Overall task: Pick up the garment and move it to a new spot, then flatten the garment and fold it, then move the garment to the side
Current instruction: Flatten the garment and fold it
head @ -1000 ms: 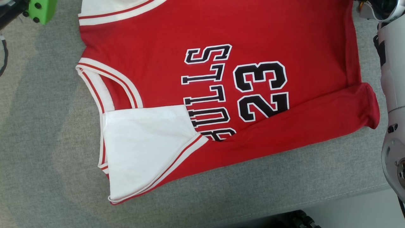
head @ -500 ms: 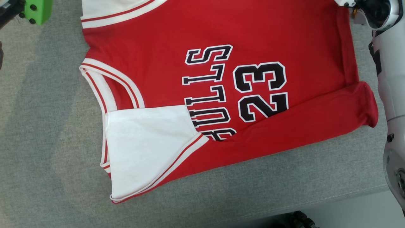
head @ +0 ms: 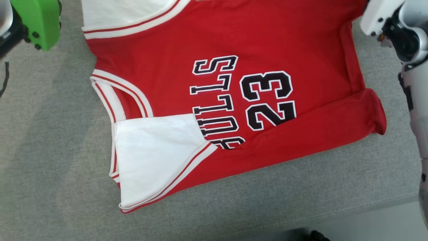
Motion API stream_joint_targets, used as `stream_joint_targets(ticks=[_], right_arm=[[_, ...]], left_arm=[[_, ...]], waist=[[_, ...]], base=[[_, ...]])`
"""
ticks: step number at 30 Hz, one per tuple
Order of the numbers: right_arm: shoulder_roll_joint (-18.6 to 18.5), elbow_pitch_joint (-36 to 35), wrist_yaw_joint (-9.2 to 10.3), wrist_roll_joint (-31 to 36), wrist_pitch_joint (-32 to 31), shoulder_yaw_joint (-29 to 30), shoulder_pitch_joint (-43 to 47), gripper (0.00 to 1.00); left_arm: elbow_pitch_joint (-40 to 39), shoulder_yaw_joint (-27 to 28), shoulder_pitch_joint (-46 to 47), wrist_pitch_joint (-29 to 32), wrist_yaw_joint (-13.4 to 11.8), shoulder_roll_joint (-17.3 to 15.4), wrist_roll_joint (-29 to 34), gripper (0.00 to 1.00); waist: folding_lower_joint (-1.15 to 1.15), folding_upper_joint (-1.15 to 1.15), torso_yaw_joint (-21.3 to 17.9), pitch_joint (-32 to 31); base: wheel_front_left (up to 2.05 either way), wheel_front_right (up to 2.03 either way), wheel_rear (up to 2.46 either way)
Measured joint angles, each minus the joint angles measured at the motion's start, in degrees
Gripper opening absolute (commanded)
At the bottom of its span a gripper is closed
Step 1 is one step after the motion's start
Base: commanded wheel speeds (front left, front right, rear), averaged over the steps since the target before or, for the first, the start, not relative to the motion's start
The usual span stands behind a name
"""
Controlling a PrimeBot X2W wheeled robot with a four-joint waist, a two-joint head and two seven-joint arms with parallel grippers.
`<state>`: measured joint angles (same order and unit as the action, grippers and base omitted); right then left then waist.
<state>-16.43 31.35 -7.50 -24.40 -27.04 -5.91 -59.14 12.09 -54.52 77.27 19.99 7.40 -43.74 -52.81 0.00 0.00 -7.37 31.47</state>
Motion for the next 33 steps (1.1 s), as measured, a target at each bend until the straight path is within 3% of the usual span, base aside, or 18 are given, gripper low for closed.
stream_joint_targets(ticks=[6, 20, 33], right_arm=[[-2.7, -5.8, 0.00, -2.6, 0.4, 2.8, 6.2, 0.00], [-6.2, -19.9, 0.01, -4.2, -1.1, 11.5, 20.7, 0.00], [-4.3, -27.8, 0.00, -4.3, 0.0, 19.7, 35.6, 0.00]], left_arm=[[-7.2, 1.1, -5.2, -3.4, -0.4, -3.6, -2.5, 0.00], [-23.7, 1.9, -19.7, -8.3, -6.2, -10.0, -10.0, 0.00], [-33.0, -1.2, -32.1, -14.0, -11.4, -12.4, -11.5, 0.00]], waist=[[0.00, 0.00, 2.4, -1.6], [0.00, 0.00, 7.5, -7.1], [0.00, 0.00, 9.7, -10.4]], base=[[0.00, 0.00, 0.00], [0.00, 0.00, 0.00], [0.00, 0.00, 0.00]])
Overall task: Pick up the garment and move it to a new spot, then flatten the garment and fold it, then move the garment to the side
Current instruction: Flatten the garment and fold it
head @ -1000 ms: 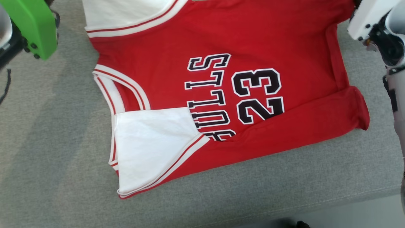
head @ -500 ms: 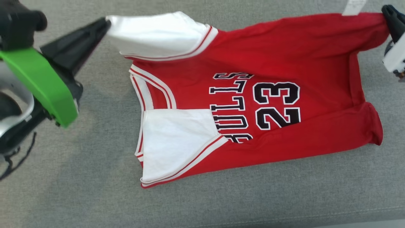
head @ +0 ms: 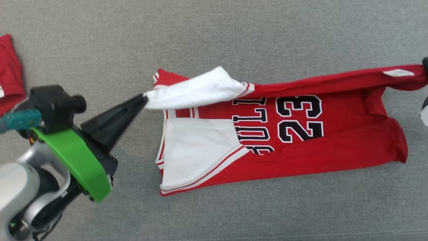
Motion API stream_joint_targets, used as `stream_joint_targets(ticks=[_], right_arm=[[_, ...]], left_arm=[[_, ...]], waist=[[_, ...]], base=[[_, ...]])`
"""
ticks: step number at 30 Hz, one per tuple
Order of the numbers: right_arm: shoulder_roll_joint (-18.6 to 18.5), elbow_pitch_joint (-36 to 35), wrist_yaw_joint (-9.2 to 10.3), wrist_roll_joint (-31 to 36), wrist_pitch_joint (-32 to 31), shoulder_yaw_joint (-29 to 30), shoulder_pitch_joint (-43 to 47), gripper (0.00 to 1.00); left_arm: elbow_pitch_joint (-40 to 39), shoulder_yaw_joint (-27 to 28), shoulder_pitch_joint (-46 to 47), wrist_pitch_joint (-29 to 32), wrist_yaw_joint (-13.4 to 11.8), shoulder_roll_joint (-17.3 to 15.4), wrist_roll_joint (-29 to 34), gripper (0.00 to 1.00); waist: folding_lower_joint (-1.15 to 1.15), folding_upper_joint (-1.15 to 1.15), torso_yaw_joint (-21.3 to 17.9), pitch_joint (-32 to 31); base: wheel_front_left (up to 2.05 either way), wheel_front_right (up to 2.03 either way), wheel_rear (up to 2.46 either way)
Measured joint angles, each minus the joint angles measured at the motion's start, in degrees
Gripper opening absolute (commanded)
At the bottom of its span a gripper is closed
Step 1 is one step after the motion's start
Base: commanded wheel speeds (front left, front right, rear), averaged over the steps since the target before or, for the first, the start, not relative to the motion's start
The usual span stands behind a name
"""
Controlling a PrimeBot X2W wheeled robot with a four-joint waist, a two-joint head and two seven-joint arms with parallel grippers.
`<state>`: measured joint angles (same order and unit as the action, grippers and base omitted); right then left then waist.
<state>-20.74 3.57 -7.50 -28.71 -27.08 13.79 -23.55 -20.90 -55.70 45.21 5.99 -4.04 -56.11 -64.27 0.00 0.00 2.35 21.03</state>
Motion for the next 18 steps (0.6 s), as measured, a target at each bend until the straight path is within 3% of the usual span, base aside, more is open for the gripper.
stream_joint_targets(ticks=[7, 18], right_arm=[[2.3, -1.2, 0.00, 0.7, 1.8, 1.7, 6.3, 0.00], [4.8, 3.6, 0.00, 2.7, 4.5, 2.4, 10.5, 0.00]], left_arm=[[-1.0, -2.6, -6.6, -3.9, -2.1, 0.5, 0.2, 0.00], [6.4, -6.0, -12.0, -6.6, -1.0, 5.7, -1.8, 0.00]], waist=[[0.00, 0.00, 0.8, 0.2], [0.00, 0.00, 1.9, 1.1]], base=[[0.00, 0.00, 0.00], [0.00, 0.00, 0.00]])
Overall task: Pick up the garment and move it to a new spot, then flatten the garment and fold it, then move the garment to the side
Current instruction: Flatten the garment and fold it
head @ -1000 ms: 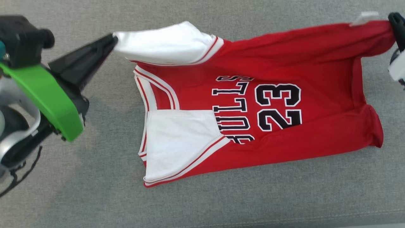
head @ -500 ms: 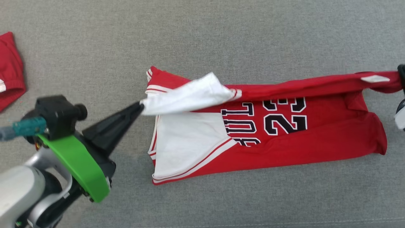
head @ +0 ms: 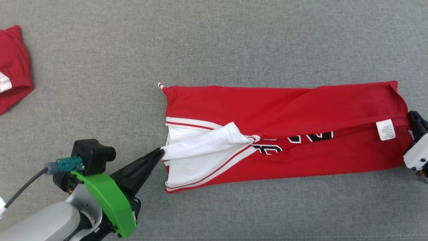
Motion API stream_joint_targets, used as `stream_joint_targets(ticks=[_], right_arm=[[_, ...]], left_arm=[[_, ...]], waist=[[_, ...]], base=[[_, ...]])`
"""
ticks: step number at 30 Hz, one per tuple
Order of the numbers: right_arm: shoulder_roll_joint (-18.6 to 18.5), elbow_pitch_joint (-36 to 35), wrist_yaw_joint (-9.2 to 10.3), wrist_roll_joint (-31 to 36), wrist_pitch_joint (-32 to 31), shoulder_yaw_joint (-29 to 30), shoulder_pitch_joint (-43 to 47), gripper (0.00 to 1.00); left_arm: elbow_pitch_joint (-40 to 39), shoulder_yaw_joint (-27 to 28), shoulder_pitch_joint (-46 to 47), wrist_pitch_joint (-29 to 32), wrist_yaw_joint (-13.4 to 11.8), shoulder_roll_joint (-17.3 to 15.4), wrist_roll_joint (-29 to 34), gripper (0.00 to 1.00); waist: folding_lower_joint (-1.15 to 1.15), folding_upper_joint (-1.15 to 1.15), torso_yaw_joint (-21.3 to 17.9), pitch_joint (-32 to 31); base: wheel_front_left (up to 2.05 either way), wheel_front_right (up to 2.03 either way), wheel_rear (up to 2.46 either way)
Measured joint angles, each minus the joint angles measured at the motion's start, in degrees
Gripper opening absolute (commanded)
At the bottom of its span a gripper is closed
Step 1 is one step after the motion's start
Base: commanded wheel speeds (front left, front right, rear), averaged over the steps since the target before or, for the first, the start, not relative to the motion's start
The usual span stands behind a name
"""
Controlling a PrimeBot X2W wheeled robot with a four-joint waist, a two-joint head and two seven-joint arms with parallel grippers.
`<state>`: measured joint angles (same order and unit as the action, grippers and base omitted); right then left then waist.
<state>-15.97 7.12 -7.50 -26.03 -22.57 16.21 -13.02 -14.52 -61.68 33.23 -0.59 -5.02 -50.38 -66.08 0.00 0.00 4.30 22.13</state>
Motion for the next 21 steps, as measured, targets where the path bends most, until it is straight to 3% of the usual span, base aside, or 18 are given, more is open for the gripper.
stream_joint_targets(ticks=[2, 3, 4, 5, 6, 7, 8, 12, 18, 21], right_arm=[[0.2, 1.1, 0.00, 0.0, 0.4, -0.1, 0.0, 0.00], [0.2, 1.6, 0.00, 0.0, 0.6, -0.1, -0.1, 0.20], [0.2, 2.2, 0.00, 0.0, 0.7, -0.1, -0.2, 0.73], [0.4, 2.6, 0.00, 0.0, 0.7, -0.1, -0.3, 1.00], [0.5, 2.8, 0.00, 0.0, 0.8, -0.2, -0.3, 1.00], [0.7, 3.0, 0.01, 0.0, 1.3, -0.2, -0.3, 1.00], [0.8, 3.0, 0.01, -0.3, 1.6, -0.4, -0.4, 1.00], [0.8, 1.5, 0.01, -1.2, 4.4, -1.2, -0.1, 1.00], [0.3, -1.4, 0.01, -0.8, 14.3, -3.1, 3.7, 1.00], [0.8, -1.6, 0.01, -0.5, 19.4, -5.0, 5.6, 1.00]], left_arm=[[1.8, -0.4, 0.0, -0.1, 0.2, 0.8, 0.0, 0.00], [2.7, -0.5, -0.1, -0.1, 0.4, 1.2, 0.0, 0.00], [3.6, -0.5, -0.2, -0.7, 0.5, 1.8, -0.1, 0.00], [4.3, -0.5, -0.4, -1.0, 0.5, 2.3, -0.4, 0.00], [4.8, -0.5, -0.5, -1.1, 0.6, 2.6, -0.4, 0.38], [5.5, -0.6, -0.8, -1.2, 0.7, 3.0, -0.6, 0.86], [5.9, -0.6, -1.1, -1.5, 0.7, 3.3, -1.0, 1.00], [6.8, 0.5, -2.2, -4.7, -0.9, 4.2, -1.1, 1.00], [8.6, 4.0, -5.2, -12.1, -7.0, 6.0, 0.2, 1.00], [9.7, 5.2, -7.9, -13.4, -8.5, 8.0, 0.1, 1.00]], waist=[[0.00, 0.00, 0.0, 0.1], [0.00, 0.00, 0.0, 0.1], [0.00, 0.00, 0.0, 0.1], [0.00, 0.00, -0.1, 0.0], [0.00, 0.00, -0.1, 0.0], [0.00, 0.00, -0.2, -0.2], [0.00, 0.00, -0.3, -0.5], [0.00, 0.00, -0.5, -2.0], [0.00, 0.00, -0.8, -5.9], [0.00, 0.00, -0.9, -8.2]], base=[[0.00, 0.00, 0.00], [0.00, 0.00, 0.00], [0.00, 0.00, 0.00], [0.00, 0.00, 0.00], [0.00, 0.00, 0.00], [0.00, 0.00, 0.00], [0.00, 0.00, 0.00], [0.00, 0.00, 0.00], [0.00, 0.00, 0.00], [0.00, 0.00, 0.00]])
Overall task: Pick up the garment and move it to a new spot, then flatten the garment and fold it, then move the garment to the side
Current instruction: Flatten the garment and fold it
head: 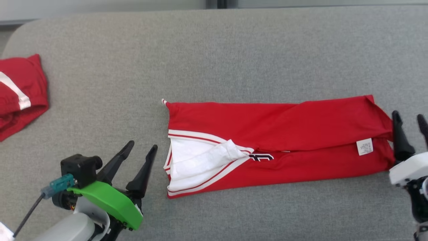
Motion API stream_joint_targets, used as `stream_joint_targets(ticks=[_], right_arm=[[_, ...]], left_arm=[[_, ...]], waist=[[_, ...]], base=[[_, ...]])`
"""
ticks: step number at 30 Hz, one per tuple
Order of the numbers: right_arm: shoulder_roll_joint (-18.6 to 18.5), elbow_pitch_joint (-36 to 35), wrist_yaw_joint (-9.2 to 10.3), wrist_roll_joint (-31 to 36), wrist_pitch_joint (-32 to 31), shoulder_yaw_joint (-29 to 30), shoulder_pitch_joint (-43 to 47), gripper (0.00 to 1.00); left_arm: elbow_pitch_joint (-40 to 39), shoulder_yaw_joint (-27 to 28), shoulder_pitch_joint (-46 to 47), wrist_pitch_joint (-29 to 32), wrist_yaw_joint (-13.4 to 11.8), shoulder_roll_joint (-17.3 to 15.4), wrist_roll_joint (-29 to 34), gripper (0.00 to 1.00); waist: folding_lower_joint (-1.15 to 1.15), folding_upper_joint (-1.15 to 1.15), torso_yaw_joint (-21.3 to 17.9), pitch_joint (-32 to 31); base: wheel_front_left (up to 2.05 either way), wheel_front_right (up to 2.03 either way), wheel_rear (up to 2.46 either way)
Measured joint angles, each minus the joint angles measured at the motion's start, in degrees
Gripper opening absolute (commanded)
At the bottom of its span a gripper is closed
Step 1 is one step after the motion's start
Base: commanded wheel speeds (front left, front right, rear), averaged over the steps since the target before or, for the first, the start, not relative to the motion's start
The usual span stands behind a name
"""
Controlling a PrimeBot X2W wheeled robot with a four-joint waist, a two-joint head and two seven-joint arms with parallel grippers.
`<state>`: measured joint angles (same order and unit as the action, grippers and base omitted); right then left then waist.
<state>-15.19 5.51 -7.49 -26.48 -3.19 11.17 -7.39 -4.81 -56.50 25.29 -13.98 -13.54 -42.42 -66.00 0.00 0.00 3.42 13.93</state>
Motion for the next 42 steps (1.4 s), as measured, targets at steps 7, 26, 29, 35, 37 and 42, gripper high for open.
stream_joint_targets(ticks=[7, 26, 29, 35, 37, 42], right_arm=[[-0.5, 4.9, -0.01, -0.6, 9.0, -6.2, 4.6, 1.00], [1.3, 17.7, -0.01, 1.1, 18.2, -10.0, 7.7, 1.00], [2.1, 17.4, 0.00, 1.2, 18.2, -8.4, 8.8, 1.00], [3.0, 17.8, -0.01, 0.8, 18.2, -7.9, 9.5, 1.00], [2.5, 18.7, -0.02, -0.1, 18.2, -7.4, 9.4, 1.00], [0.2, 22.8, -0.01, -1.4, 16.8, -6.7, 6.4, 1.00]], left_arm=[[1.9, 9.1, -6.8, -1.0, -4.0, 6.8, 6.4, 1.00], [2.9, 33.2, -33.1, -1.1, 0.9, 29.5, 43.7, 1.00], [3.6, 34.9, -34.4, -1.1, 2.6, 32.1, 46.8, 1.00], [5.3, 38.1, -35.2, -1.1, 6.4, 35.5, 51.3, 1.00], [5.8, 38.9, -35.3, -1.1, 7.2, 36.2, 52.0, 1.00], [6.7, 39.6, -35.7, -1.1, 9.1, 38.0, 53.3, 1.00]], waist=[[0.00, 0.00, 0.1, -5.4], [0.00, 0.00, 1.9, -15.4], [0.00, 0.00, 2.9, -15.9], [0.00, 0.00, 4.8, -16.2], [0.00, 0.00, 5.4, -16.1], [0.00, 0.00, 6.6, -15.7]], base=[[0.00, 0.00, 0.00], [0.00, 0.00, 0.00], [0.00, 0.00, 0.00], [0.00, 0.00, 0.00], [0.00, 0.00, 0.00], [0.00, 0.00, 0.00]])
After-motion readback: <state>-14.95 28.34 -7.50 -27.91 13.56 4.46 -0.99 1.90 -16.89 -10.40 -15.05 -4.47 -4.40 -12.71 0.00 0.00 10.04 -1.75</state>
